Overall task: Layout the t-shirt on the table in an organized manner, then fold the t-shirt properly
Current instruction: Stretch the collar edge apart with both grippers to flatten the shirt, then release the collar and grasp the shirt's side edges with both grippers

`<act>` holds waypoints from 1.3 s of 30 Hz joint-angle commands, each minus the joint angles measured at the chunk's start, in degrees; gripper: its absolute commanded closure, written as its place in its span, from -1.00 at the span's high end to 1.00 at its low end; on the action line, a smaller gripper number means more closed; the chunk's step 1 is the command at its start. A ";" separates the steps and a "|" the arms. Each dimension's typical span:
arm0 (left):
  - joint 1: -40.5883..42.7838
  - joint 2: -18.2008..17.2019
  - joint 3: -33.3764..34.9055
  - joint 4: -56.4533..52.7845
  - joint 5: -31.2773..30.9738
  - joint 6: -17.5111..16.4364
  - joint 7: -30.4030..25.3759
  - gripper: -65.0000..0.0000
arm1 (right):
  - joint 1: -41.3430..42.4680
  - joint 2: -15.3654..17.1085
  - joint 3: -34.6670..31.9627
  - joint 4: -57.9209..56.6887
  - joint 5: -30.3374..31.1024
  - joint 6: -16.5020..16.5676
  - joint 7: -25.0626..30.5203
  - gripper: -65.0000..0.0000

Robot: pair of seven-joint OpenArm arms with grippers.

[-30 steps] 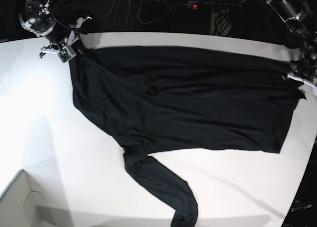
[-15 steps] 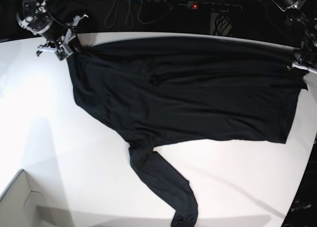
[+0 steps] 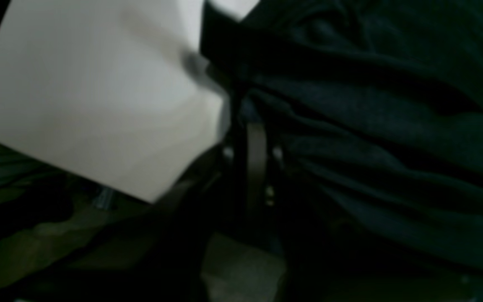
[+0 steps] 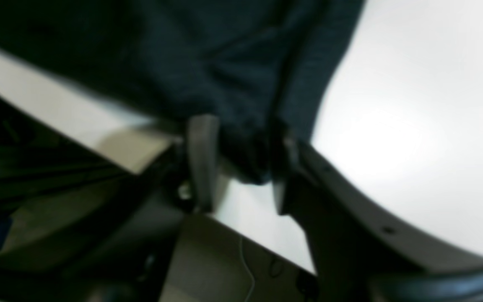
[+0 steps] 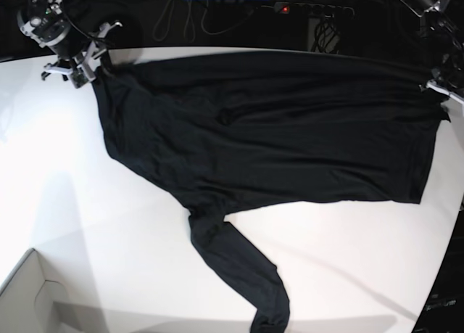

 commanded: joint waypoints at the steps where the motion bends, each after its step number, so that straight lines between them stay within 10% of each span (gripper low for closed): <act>1: -0.38 -1.49 -0.29 0.92 -0.66 -0.10 -0.87 -0.77 | -0.41 0.71 0.40 0.78 0.82 -0.05 1.07 -0.23; 10: -0.46 -1.31 -0.64 1.36 -1.27 -0.54 -0.87 0.08 | -1.20 -2.46 4.53 2.37 0.82 -0.05 1.07 -0.18; 23: -5.21 -1.66 -5.74 8.74 -10.59 -0.01 -1.39 0.12 | 6.18 -5.80 6.73 6.85 0.91 -0.05 0.45 -0.18; 32: -20.77 -1.66 7.10 3.29 9.54 -0.01 -2.27 0.13 | 11.72 -9.67 3.13 6.67 0.82 -0.05 -1.04 -0.18; 39: -29.39 -2.37 10.00 -18.60 19.56 0.17 -18.80 0.13 | 14.27 -9.58 1.28 6.67 0.82 -0.05 -7.99 -0.18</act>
